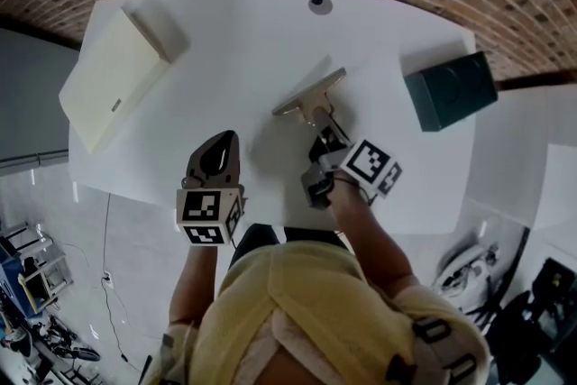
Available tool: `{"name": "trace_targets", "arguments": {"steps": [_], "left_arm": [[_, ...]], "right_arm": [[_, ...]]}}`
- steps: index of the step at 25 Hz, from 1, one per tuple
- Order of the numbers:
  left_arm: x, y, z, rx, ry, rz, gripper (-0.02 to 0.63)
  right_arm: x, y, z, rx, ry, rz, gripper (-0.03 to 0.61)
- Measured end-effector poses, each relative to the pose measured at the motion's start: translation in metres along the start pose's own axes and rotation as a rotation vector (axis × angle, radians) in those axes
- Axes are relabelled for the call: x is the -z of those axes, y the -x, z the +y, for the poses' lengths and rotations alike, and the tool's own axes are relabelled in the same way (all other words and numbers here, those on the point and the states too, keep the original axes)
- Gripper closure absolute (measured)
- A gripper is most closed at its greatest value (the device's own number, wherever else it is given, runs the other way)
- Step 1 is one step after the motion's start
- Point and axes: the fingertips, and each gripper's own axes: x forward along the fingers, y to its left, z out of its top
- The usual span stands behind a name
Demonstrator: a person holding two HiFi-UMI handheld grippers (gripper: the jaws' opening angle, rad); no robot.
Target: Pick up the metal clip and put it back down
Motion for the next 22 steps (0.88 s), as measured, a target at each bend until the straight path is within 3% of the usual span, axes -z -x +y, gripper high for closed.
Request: {"name": "trace_targets", "arguments": {"steps": [9,15,22], "left_arm": [[-0.001,0.016,0.012,-0.046,0.076,-0.036,0.611],[-0.003,0.03,0.029,-0.106,0.106,-0.071,0.611],[0.009,0.055,0.058,-0.177,0.177,-0.09,0.611]], "right_arm": [[0.009,0.006,0.013,-0.038,0.041,0.038,0.572],[0.007,0.008,0.021,-0.059,0.154,0.06,0.572],[0.016,0.006,0.046,-0.141,0.136,0.068,0.572]]}}
